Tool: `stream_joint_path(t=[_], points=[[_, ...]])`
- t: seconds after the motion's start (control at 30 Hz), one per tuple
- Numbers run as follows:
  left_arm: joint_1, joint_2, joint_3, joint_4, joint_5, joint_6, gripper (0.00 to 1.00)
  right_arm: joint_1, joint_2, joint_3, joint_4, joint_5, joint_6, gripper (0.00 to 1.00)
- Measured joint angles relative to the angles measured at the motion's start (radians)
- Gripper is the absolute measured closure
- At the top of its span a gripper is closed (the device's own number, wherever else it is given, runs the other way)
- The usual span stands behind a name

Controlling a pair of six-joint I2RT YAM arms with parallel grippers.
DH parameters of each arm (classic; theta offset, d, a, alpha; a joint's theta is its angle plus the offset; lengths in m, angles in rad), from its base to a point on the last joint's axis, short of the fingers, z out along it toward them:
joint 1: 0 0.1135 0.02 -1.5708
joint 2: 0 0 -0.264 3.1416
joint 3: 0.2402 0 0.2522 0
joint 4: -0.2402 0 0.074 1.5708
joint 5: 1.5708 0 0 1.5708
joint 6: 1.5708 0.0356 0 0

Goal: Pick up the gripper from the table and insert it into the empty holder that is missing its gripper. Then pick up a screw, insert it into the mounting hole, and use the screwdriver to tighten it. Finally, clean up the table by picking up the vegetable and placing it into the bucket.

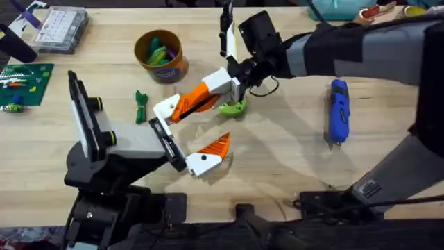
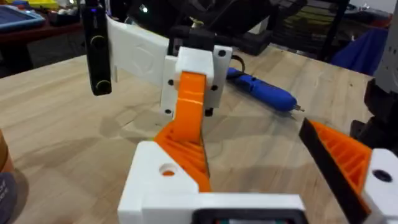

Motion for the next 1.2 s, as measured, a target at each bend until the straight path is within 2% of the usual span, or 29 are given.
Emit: stream_joint_path(t=[0.33, 0.6, 1.2], points=[[0.003, 0.000, 0.000, 0.002, -0.032, -0.001, 0.014, 0.029, 0.004, -0.001, 0.190, 0.051, 0.198, 0.976], [0.013, 0.000, 0.000, 0.003, -0.071, -0.033, 0.014, 0.054, 0.004, 0.000, 0.232, 0.121, 0.308, 0.976], [0.016, 0.000, -0.001, 0.004, -0.095, -0.063, 0.014, 0.067, -0.003, 0.004, 0.238, 0.178, 0.345, 0.985]])
